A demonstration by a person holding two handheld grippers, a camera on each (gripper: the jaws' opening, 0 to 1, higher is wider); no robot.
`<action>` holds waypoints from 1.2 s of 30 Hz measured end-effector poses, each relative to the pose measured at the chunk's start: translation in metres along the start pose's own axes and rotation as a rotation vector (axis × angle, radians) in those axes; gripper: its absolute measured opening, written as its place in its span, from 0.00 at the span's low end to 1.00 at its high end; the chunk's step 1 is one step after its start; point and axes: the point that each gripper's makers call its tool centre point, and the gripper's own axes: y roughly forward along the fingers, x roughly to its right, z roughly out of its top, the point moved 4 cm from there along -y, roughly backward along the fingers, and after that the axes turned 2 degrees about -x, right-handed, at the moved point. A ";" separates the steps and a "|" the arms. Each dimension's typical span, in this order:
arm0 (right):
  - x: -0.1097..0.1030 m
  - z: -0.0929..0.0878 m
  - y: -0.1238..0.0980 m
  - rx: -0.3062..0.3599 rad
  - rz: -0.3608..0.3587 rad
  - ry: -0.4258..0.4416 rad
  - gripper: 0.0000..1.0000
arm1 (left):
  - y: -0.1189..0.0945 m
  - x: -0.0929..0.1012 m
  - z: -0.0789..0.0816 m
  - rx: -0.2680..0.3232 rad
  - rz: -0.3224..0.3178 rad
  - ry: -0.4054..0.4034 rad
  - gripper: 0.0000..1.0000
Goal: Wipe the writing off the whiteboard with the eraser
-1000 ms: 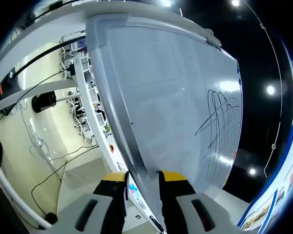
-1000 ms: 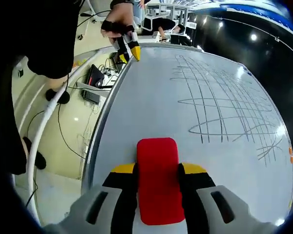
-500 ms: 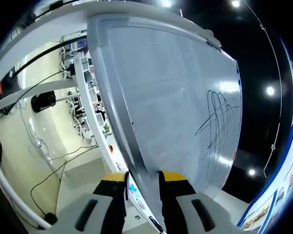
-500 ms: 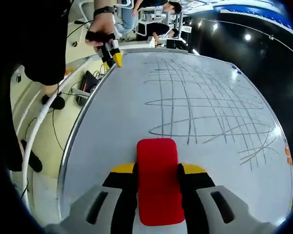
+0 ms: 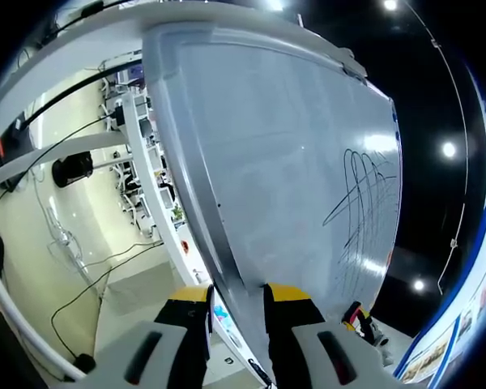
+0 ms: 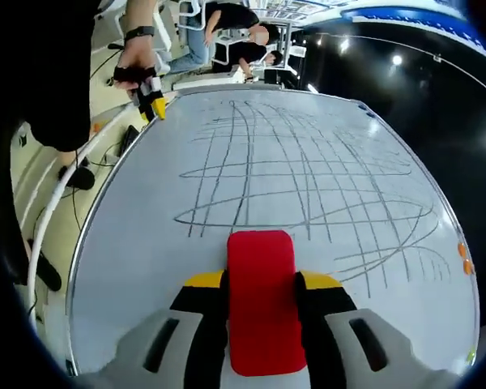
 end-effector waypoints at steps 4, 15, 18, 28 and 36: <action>0.015 0.001 0.002 -0.001 0.006 -0.017 0.34 | 0.000 0.001 0.001 -0.002 0.008 0.003 0.28; 0.056 -0.002 0.005 -0.002 0.023 -0.033 0.34 | 0.000 0.000 0.001 -0.011 0.005 0.005 0.28; 0.070 -0.002 0.006 -0.003 0.014 -0.011 0.34 | 0.000 0.001 0.001 -0.011 0.007 0.005 0.28; 0.098 -0.007 0.010 -0.016 0.005 -0.003 0.34 | 0.001 0.000 0.000 -0.006 -0.010 -0.007 0.28; 0.104 -0.010 0.014 -0.021 0.038 -0.042 0.34 | 0.001 0.000 0.000 -0.015 -0.016 -0.007 0.27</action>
